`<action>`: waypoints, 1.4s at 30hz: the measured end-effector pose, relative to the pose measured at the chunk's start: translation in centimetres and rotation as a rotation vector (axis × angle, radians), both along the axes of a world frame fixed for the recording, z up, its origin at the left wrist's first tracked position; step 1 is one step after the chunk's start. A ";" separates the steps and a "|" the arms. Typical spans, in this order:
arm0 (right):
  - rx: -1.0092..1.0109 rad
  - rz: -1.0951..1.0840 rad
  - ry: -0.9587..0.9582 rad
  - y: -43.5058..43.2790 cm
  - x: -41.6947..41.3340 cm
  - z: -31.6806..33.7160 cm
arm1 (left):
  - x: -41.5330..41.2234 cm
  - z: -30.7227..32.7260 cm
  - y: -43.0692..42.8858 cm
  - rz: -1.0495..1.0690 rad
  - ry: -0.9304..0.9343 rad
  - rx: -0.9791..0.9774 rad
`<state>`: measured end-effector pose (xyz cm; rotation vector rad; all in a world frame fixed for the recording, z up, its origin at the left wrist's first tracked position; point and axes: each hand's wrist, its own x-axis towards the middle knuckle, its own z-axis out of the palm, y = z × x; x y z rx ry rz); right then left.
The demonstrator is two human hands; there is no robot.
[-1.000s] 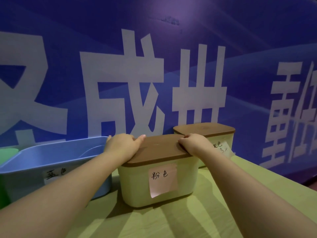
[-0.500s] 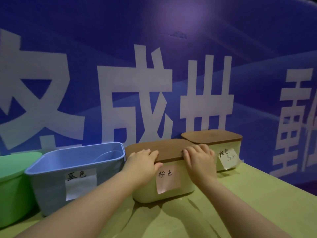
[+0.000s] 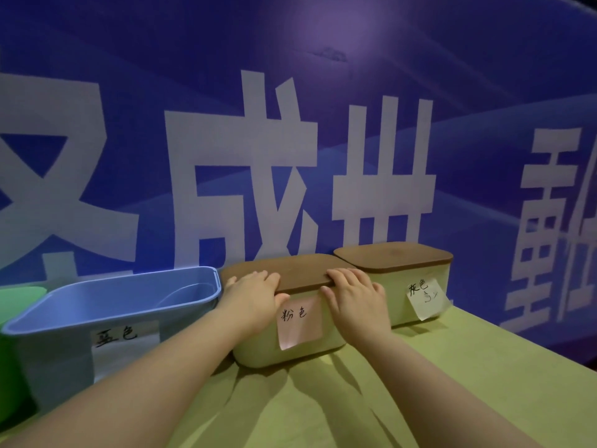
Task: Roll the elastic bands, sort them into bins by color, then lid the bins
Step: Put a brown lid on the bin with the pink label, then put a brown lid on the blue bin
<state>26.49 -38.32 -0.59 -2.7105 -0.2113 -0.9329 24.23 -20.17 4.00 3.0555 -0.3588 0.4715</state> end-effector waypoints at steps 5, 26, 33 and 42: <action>0.039 0.001 0.003 0.4 0.9 -0.3 | 1.4 -0.4 0.4 -0.002 -0.030 -0.001; 0.305 0.071 -0.024 2.9 -2.4 2.9 | -3.7 -0.5 -0.1 -0.014 -0.244 -0.232; 0.319 0.229 -0.017 11.9 -11.4 4.5 | -13.8 2.2 8.6 0.114 -0.426 -0.121; 0.368 0.527 0.029 25.9 -22.8 5.0 | -27.7 2.6 21.9 0.364 -0.471 -0.183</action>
